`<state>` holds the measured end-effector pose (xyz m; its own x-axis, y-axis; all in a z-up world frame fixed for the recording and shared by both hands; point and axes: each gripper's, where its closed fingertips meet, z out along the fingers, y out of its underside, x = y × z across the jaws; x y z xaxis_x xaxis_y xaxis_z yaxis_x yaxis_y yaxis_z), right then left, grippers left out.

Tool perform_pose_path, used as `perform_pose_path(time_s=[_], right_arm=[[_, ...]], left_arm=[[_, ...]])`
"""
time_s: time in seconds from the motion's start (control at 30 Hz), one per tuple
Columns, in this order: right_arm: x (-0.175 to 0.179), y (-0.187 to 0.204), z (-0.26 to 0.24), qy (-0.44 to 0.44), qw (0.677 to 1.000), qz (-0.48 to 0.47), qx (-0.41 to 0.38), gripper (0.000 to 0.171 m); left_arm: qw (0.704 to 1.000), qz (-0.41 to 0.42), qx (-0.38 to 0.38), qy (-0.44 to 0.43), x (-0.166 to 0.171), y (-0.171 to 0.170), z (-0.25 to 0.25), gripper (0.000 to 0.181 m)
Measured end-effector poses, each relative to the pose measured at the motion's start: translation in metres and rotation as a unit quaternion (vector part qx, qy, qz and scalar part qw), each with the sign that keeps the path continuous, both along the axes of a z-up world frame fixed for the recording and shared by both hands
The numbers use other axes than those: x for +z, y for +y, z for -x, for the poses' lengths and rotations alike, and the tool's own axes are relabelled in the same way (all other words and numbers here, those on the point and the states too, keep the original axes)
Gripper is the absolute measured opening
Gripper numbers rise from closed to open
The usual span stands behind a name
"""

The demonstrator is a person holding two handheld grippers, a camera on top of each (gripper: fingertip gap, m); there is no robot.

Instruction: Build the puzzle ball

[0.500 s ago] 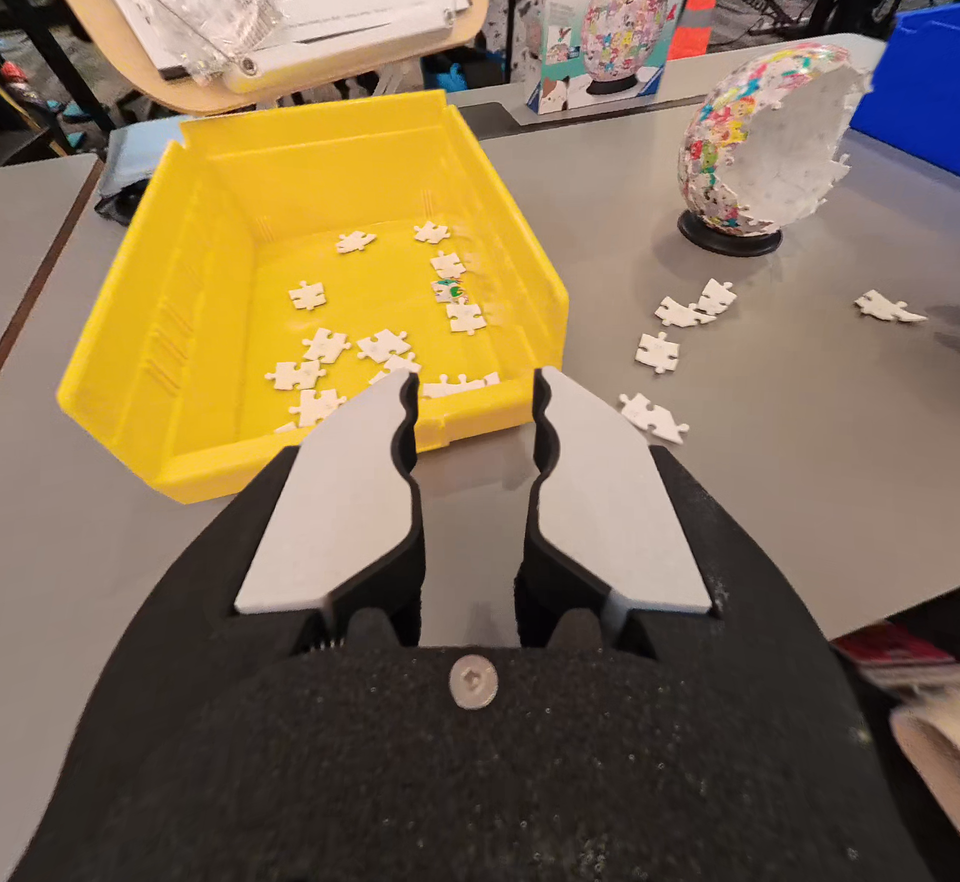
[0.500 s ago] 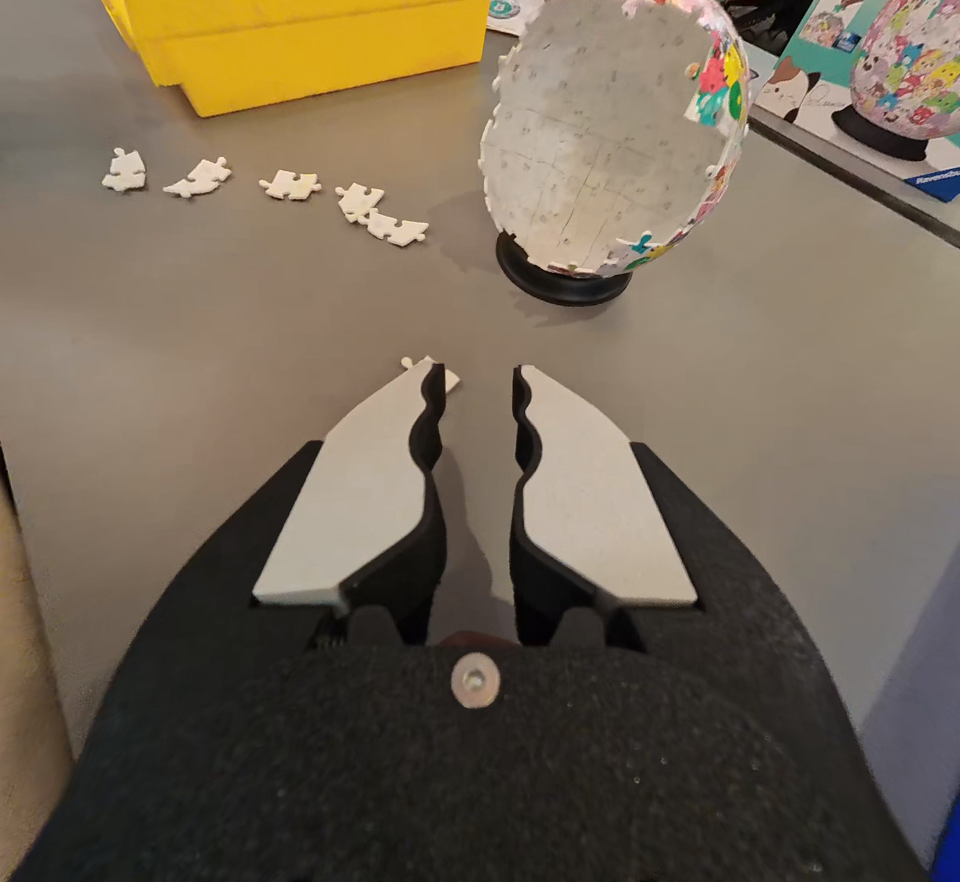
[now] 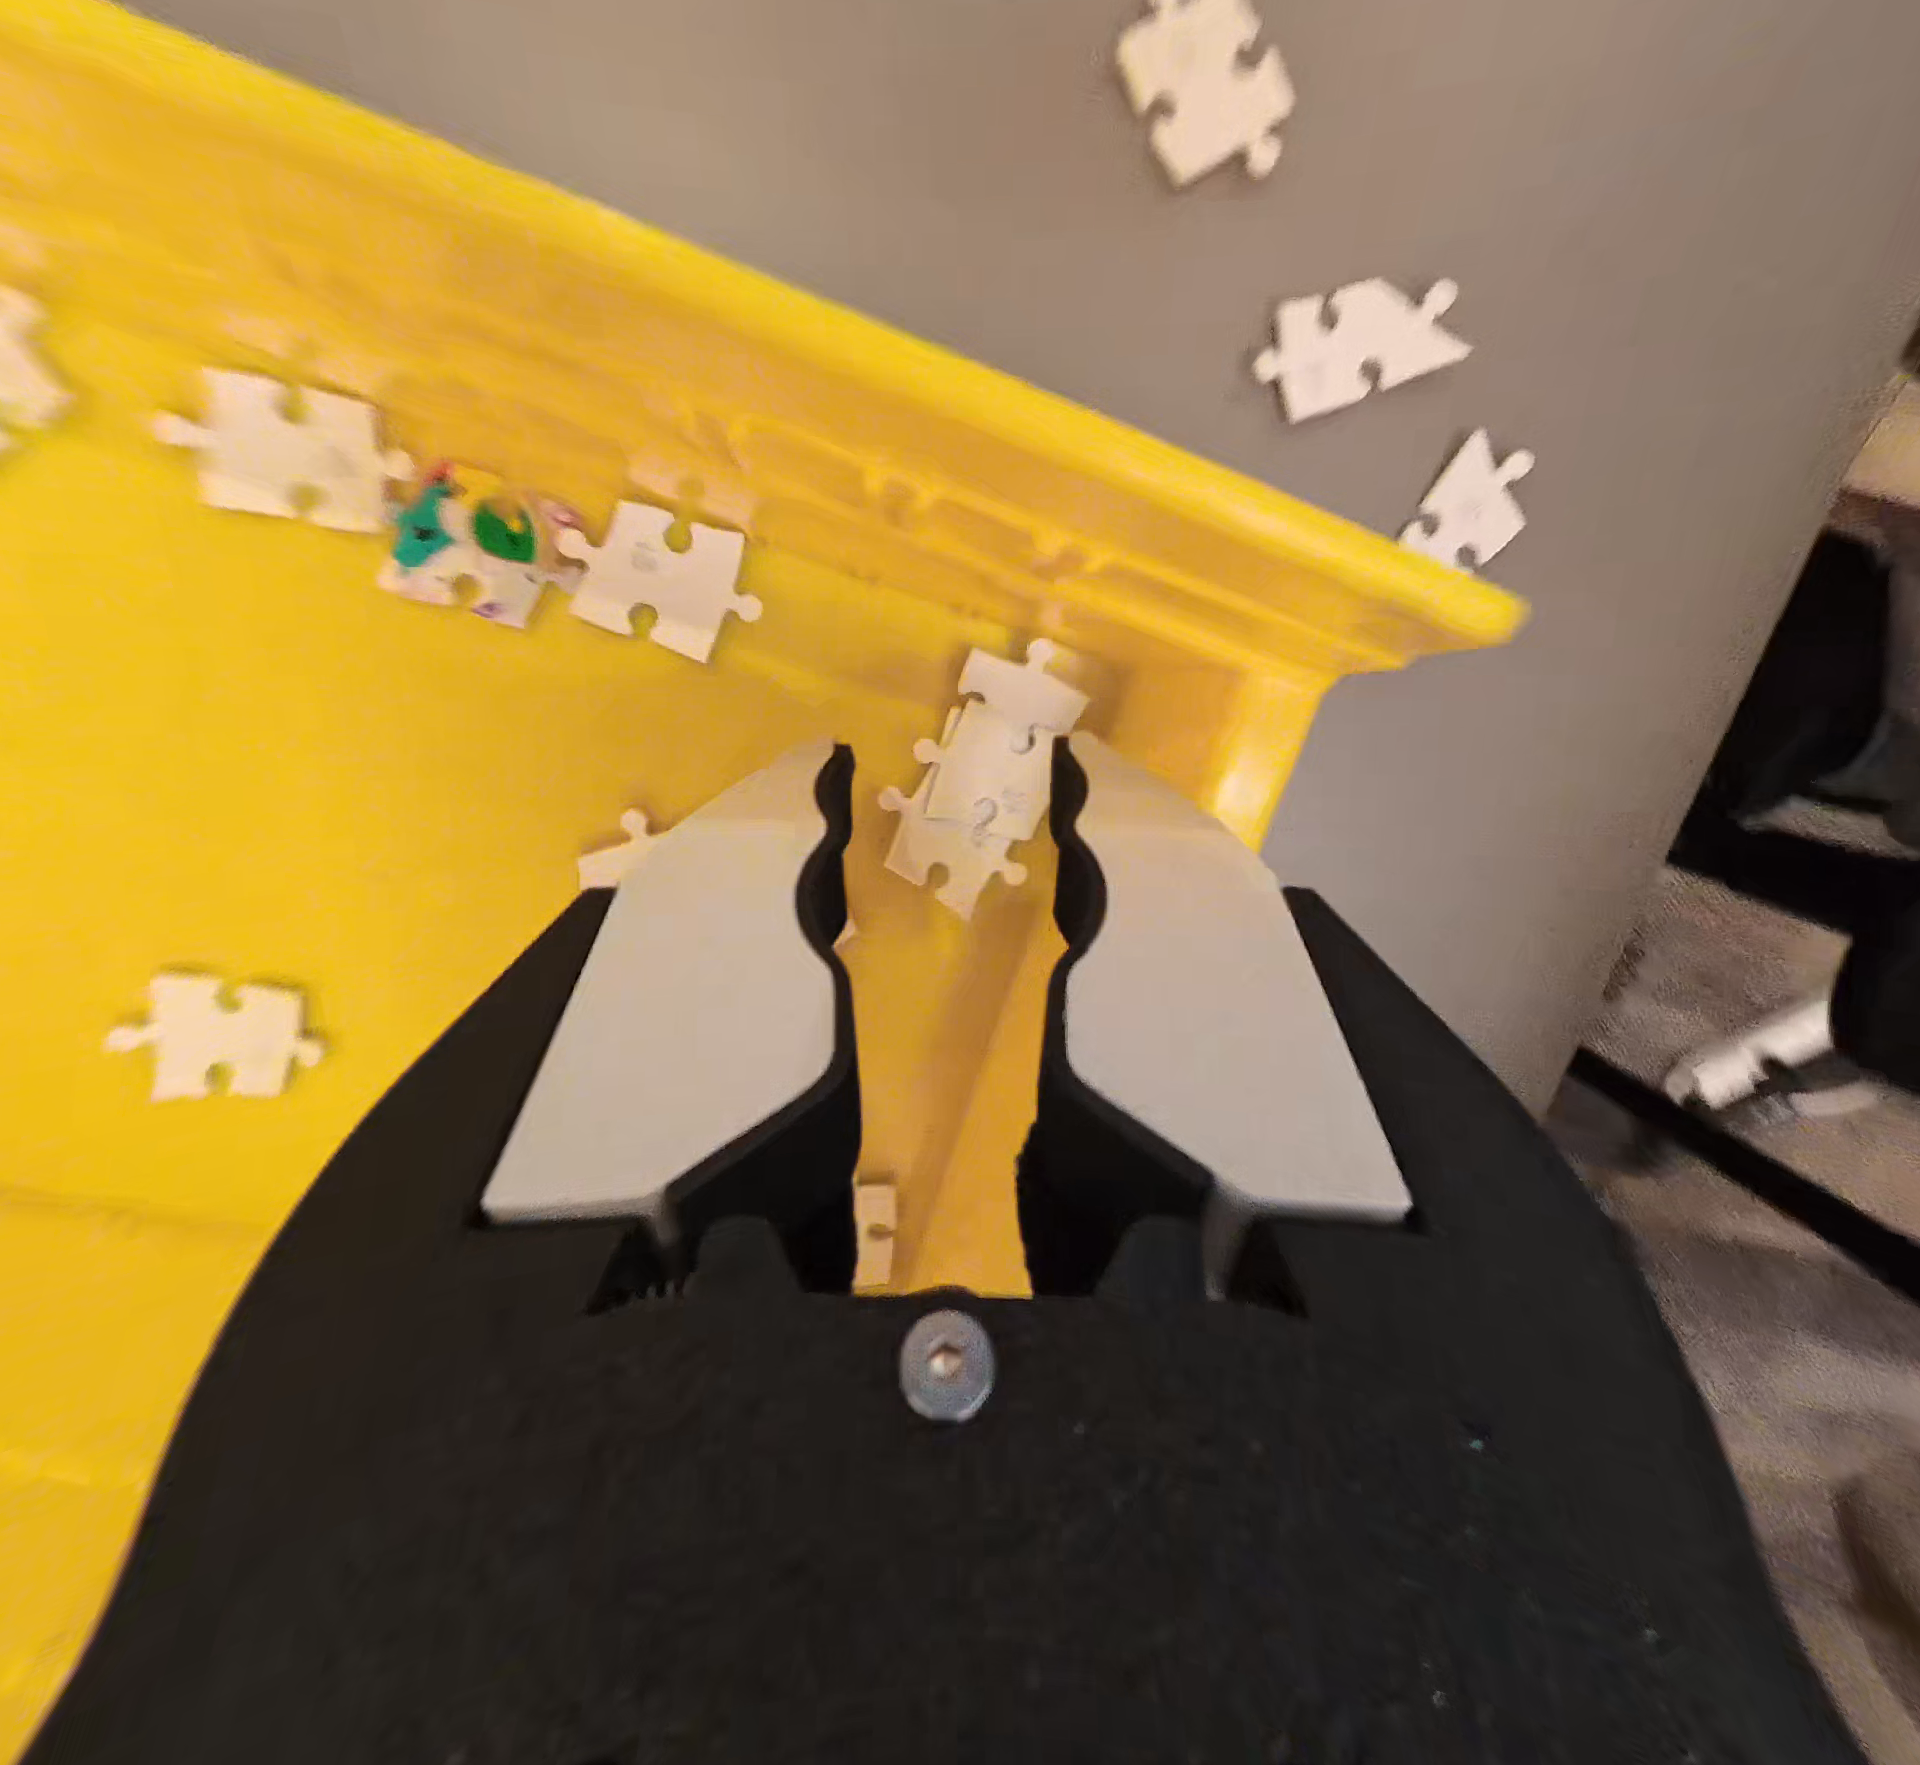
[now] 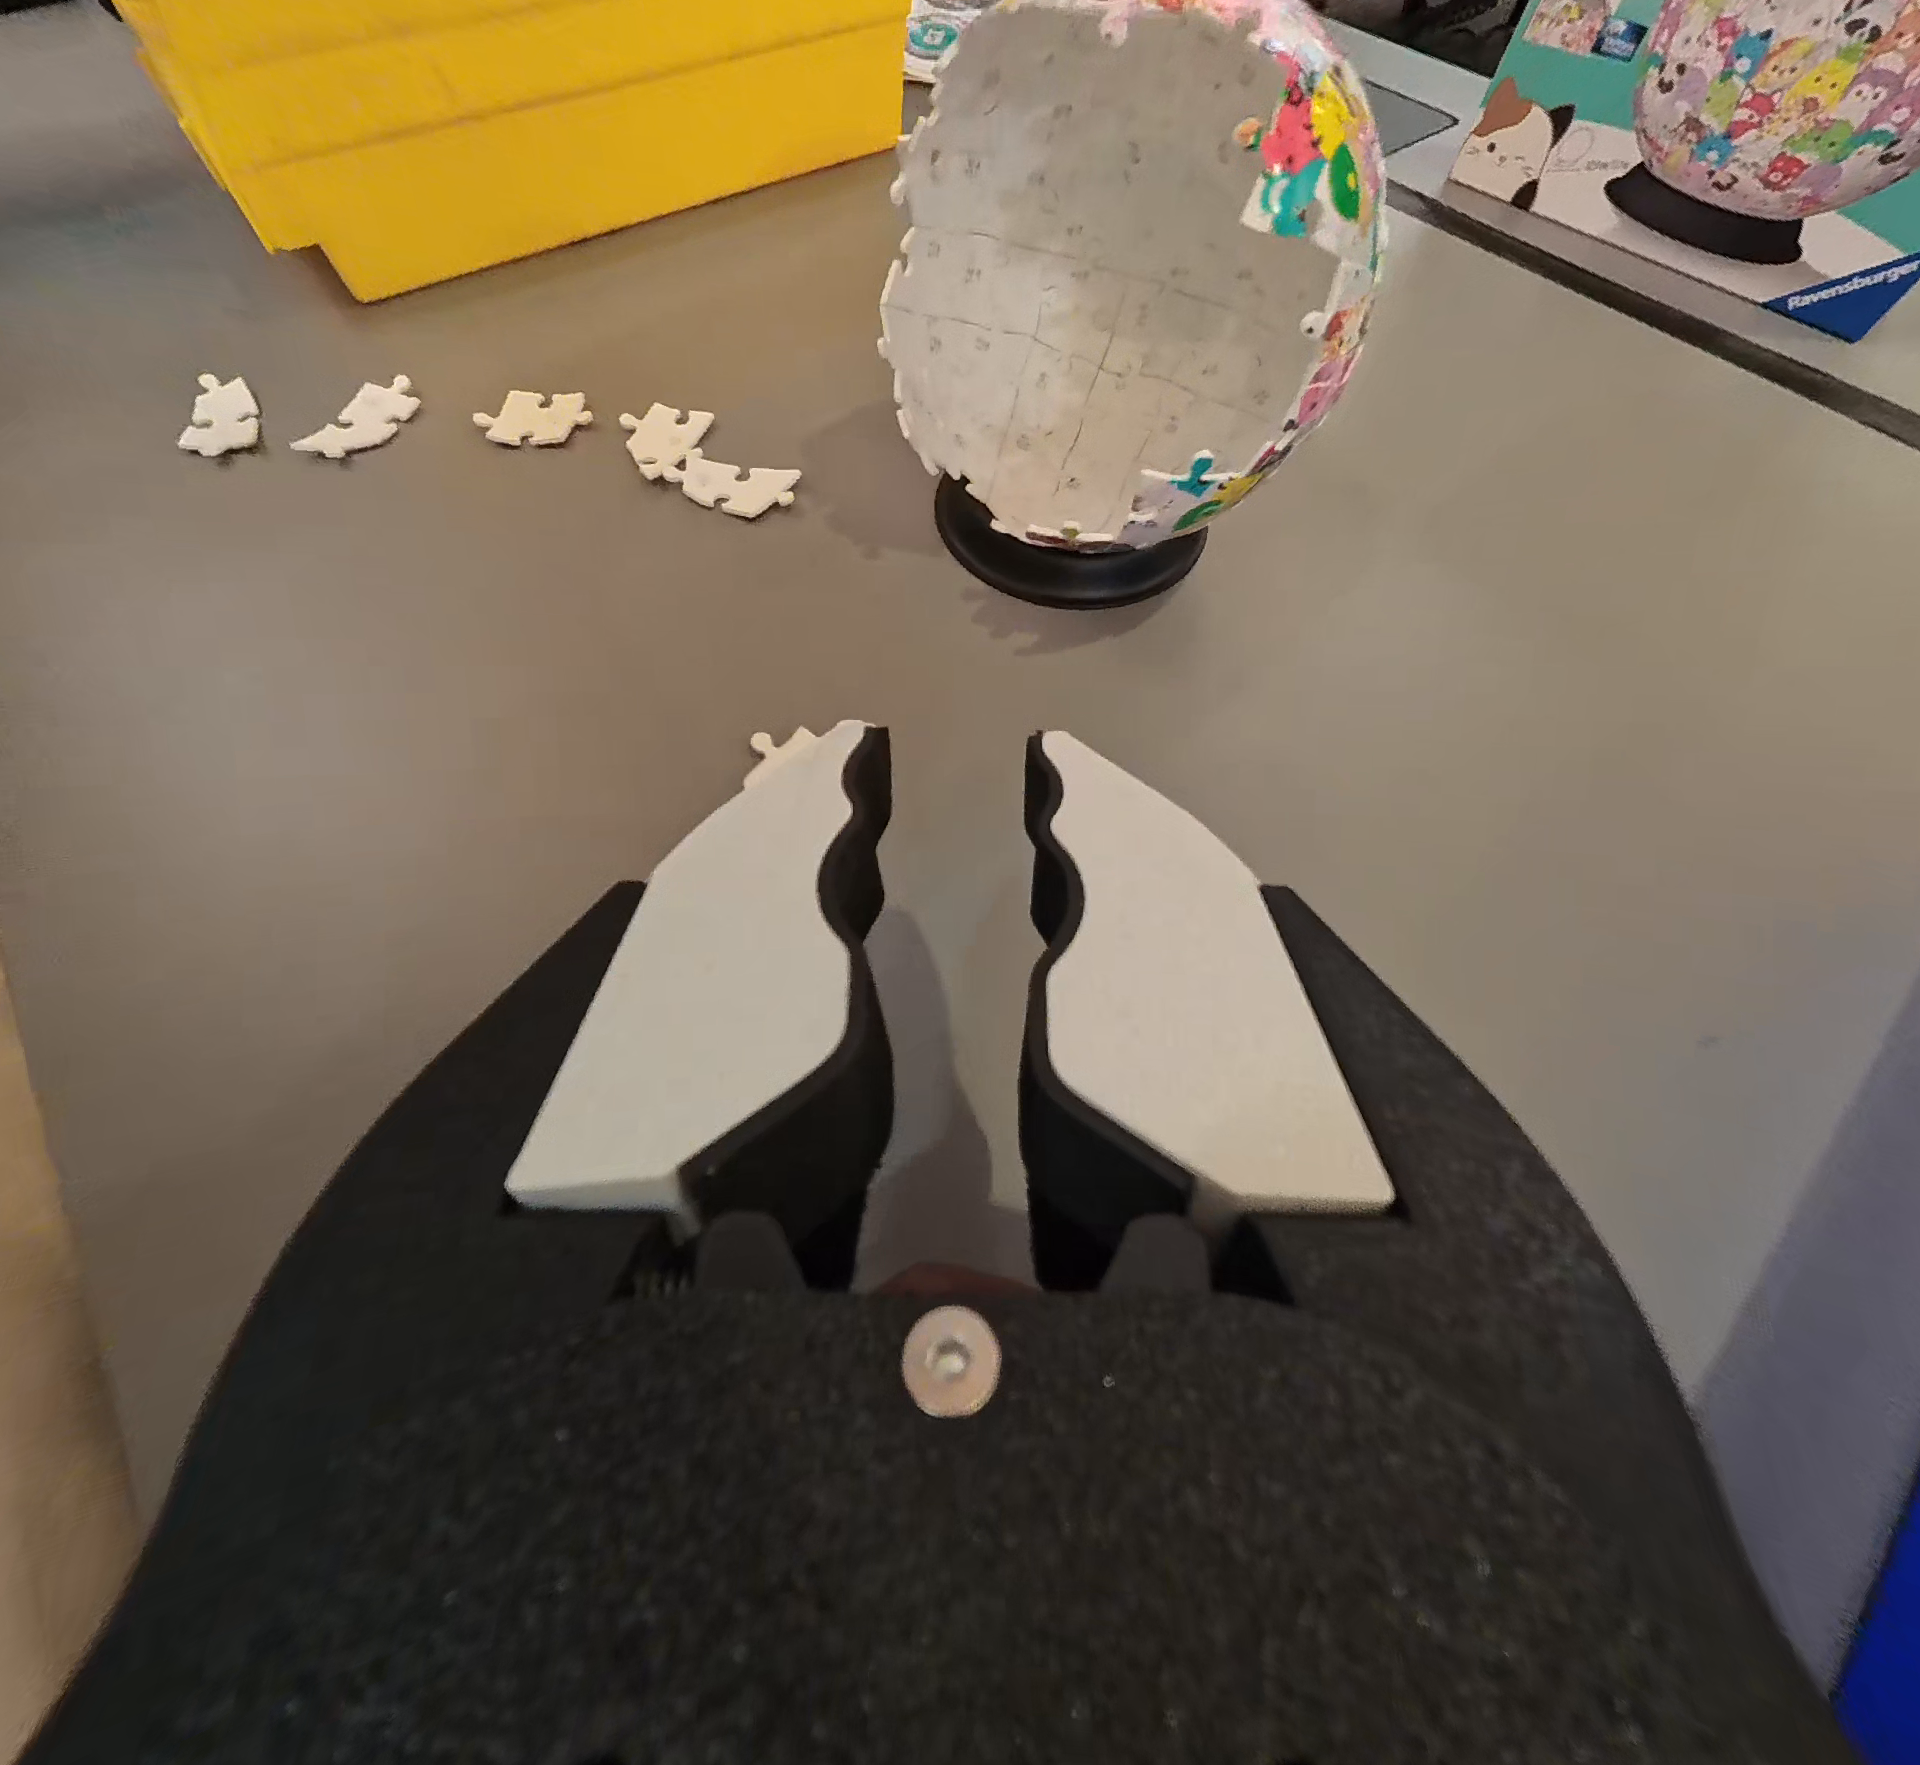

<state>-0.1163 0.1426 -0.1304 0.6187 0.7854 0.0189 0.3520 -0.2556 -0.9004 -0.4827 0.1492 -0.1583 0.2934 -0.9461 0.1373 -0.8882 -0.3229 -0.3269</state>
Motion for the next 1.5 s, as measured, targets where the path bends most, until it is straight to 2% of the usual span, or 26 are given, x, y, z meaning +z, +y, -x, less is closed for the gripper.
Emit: perform_pose_path(time_s=[0.07, 0.13, 0.23, 0.33, 0.5, 0.67, 0.87, 0.97, 1.03, 1.1, 1.17, 1.23, 1.33, 1.43, 1.5], right_arm=[[-0.002, 0.000, -0.003, -0.006, 1.000, 0.000, -0.003, 0.024], [-0.003, 0.001, -0.006, -0.013, 1.000, 0.000, -0.006, 0.024], [-0.004, 0.002, -0.008, -0.012, 1.000, 0.001, -0.009, 0.024], [-0.007, 0.003, -0.009, -0.016, 1.000, 0.005, -0.009, 0.024], [-0.008, 0.003, -0.008, -0.021, 1.000, 0.005, -0.010, 0.024], [-0.005, 0.005, -0.007, -0.018, 1.000, 0.006, -0.011, 0.024], [-0.004, 0.007, -0.004, -0.018, 1.000, 0.005, -0.008, 0.024], [-0.006, 0.006, -0.003, -0.035, 0.999, -0.003, -0.007, 0.024], [-0.007, 0.006, -0.002, -0.044, 0.999, -0.008, -0.005, 0.024], [-0.008, 0.006, -0.002, -0.048, 0.999, -0.010, -0.003, 0.024], [-0.010, 0.007, -0.001, -0.051, 0.999, -0.009, -0.001, 0.024], [-0.011, 0.008, -0.001, -0.052, 0.999, -0.009, 0.002, 0.024], [-0.010, 0.010, 0.002, -0.044, 0.999, -0.009, 0.008, 0.024], [-0.006, 0.011, 0.008, -0.038, 0.999, -0.015, 0.019, 0.024], [-0.006, 0.010, 0.010, -0.041, 0.999, -0.020, 0.025, 0.024]], left_arm=[[0.999, 0.048, -0.013, 0.021, -0.015, -0.002, 0.003, 0.036], [0.998, 0.056, -0.029, 0.030, -0.022, -0.005, 0.005, 0.035], [0.997, 0.024, -0.053, 0.050, -0.029, -0.004, 0.009, 0.035], [0.997, 0.005, -0.069, 0.042, -0.031, -0.006, 0.004, 0.018], [0.997, -0.027, -0.068, 0.027, -0.027, -0.003, 0.001, 0.010], [0.997, -0.067, 0.016, 0.028, -0.008, 0.018, 0.020, 0.003], [0.983, -0.110, 0.140, -0.034, 0.028, 0.023, 0.029, 0.001], [0.958, -0.139, 0.228, -0.105, 0.058, 0.012, 0.030, 0.002], [0.924, -0.155, 0.308, -0.168, 0.078, -0.002, 0.032, 0.002], [0.881, -0.128, 0.387, -0.241, 0.087, -0.028, 0.029, 0.001], [0.840, -0.101, 0.459, -0.273, 0.079, -0.055, 0.030, 0.001], [0.801, -0.087, 0.532, -0.258, 0.056, -0.078, 0.039, 0.001], [0.757, -0.061, 0.590, -0.276, 0.030, -0.096, 0.038, 0.001], [0.744, -0.047, 0.607, -0.274, 0.013, -0.098, 0.036, 0.001], [0.747, -0.053, 0.608, -0.262, 0.007, -0.096, 0.037, 0.001]])
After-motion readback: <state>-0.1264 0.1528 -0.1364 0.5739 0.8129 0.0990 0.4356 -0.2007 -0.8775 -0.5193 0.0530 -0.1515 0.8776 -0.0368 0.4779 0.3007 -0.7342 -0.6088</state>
